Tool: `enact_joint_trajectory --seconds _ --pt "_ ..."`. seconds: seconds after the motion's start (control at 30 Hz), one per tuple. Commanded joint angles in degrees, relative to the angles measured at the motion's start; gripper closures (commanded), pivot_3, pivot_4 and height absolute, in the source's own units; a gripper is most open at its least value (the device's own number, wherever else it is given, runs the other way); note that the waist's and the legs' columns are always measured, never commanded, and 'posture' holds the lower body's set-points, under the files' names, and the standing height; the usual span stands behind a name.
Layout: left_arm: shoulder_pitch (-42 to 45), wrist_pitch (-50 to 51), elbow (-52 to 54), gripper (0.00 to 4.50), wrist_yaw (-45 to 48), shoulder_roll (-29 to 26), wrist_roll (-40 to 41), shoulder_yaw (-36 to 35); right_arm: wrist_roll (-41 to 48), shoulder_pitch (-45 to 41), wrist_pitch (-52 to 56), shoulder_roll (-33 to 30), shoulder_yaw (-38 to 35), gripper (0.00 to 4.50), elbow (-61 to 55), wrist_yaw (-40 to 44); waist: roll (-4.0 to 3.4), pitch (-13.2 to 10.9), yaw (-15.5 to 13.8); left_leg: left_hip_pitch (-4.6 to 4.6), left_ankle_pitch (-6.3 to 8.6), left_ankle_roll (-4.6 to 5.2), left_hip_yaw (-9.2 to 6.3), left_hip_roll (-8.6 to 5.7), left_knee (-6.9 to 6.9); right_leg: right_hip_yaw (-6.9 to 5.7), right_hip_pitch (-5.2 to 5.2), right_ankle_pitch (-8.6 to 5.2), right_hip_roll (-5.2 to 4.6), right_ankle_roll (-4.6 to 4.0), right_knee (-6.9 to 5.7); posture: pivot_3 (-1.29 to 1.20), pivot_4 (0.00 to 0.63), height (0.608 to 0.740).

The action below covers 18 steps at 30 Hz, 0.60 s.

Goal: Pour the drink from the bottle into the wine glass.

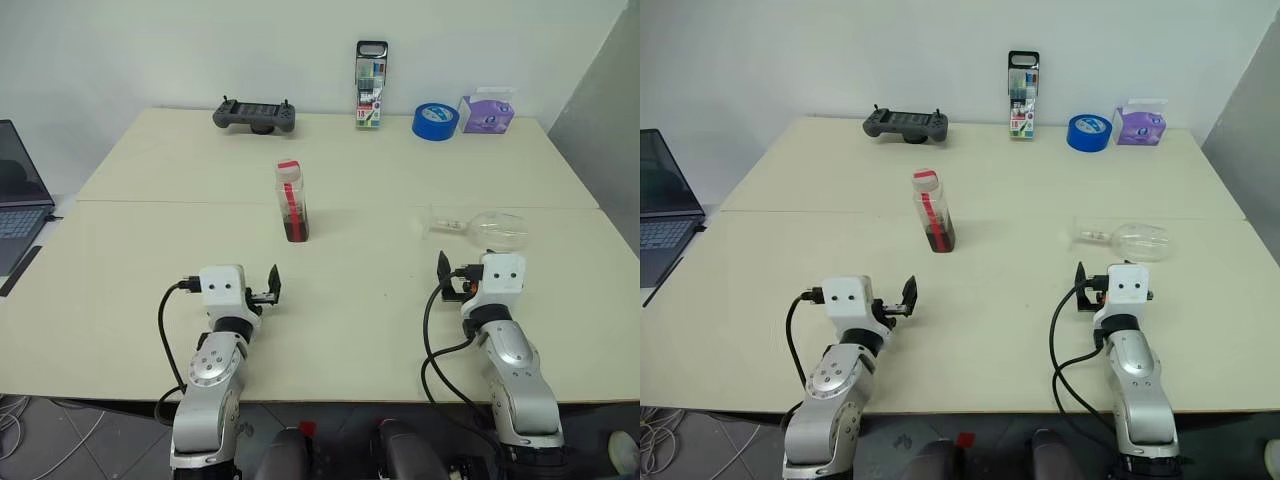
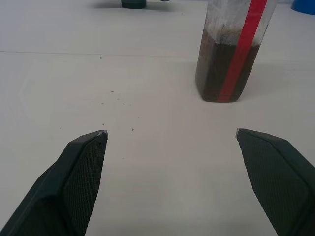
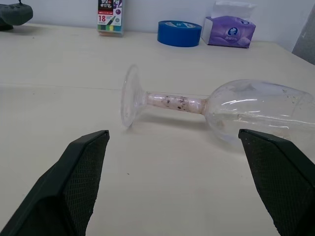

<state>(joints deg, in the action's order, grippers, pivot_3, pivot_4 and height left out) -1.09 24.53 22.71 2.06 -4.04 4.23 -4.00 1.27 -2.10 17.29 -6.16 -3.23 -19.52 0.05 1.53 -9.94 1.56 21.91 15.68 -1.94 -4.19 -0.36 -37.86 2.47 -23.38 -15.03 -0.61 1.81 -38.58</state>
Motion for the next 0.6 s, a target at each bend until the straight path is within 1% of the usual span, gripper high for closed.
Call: enact_joint_trajectory --seconds 0.03,0.2,0.23,0.33,0.43,0.5,0.6 --pt "0.4 -0.9 2.7 0.05 0.6 -0.2 0.6 0.1 0.0 0.5 -0.3 0.1 0.1 0.00 -3.3 0.2 0.00 0.0 0.0 0.00 0.00 0.00 0.00 0.00 0.00 0.00 0.00 0.00 0.00 0.00 0.00 0.00 0.150 0.740" --pt "2.2 -0.8 2.7 0.05 -0.7 0.5 0.8 -0.3 -0.2 0.1 -0.2 0.0 0.2 0.00 -3.4 0.2 0.00 0.0 0.0 0.00 0.00 0.00 -0.02 0.00 0.00 0.00 0.01 0.00 0.00 0.00 0.01 0.00 0.150 0.740" --pt "3.8 -0.1 2.7 0.05 -1.2 0.7 0.7 -0.2 -0.2 -0.4 -0.3 -0.6 0.8 0.00 -3.7 1.3 0.00 0.0 0.0 0.01 0.00 0.00 -0.03 0.00 0.00 0.00 0.02 0.00 0.00 0.00 0.01 0.00 0.150 0.740" --pt "9.5 2.4 2.6 0.05 -2.6 1.0 -0.5 0.7 2.7 -3.4 0.5 -3.5 4.0 0.00 -5.4 8.5 0.02 -0.1 0.0 0.01 0.00 0.00 -0.02 -0.04 -0.02 -0.06 0.03 0.00 0.02 0.00 0.03 0.00 0.150 0.740" --pt "14.4 6.5 1.7 0.05 -4.1 1.4 -1.2 1.1 7.2 -7.8 5.0 -6.3 5.6 0.00 -6.1 15.2 0.02 -0.1 0.0 -0.02 0.00 0.00 -0.01 -0.04 -0.02 -0.16 0.05 0.00 0.06 0.00 0.02 0.00 0.150 0.740" --pt "18.0 8.8 0.5 0.05 -4.8 1.7 -1.5 1.8 8.6 -10.8 6.9 -8.0 6.1 0.00 -5.6 18.0 0.03 -0.1 0.0 -0.01 0.00 0.00 -0.04 -0.05 -0.02 -0.18 0.07 0.01 0.07 -0.01 0.03 0.00 0.150 0.740" --pt "23.0 11.1 -2.0 0.05 -7.3 2.6 -2.8 1.8 10.6 -14.9 9.1 -8.9 6.1 0.00 -4.5 20.0 0.05 -0.1 0.0 0.01 0.00 0.00 -0.09 -0.06 -0.02 -0.22 0.10 0.10 0.05 -0.15 0.06 0.00 0.150 0.740"
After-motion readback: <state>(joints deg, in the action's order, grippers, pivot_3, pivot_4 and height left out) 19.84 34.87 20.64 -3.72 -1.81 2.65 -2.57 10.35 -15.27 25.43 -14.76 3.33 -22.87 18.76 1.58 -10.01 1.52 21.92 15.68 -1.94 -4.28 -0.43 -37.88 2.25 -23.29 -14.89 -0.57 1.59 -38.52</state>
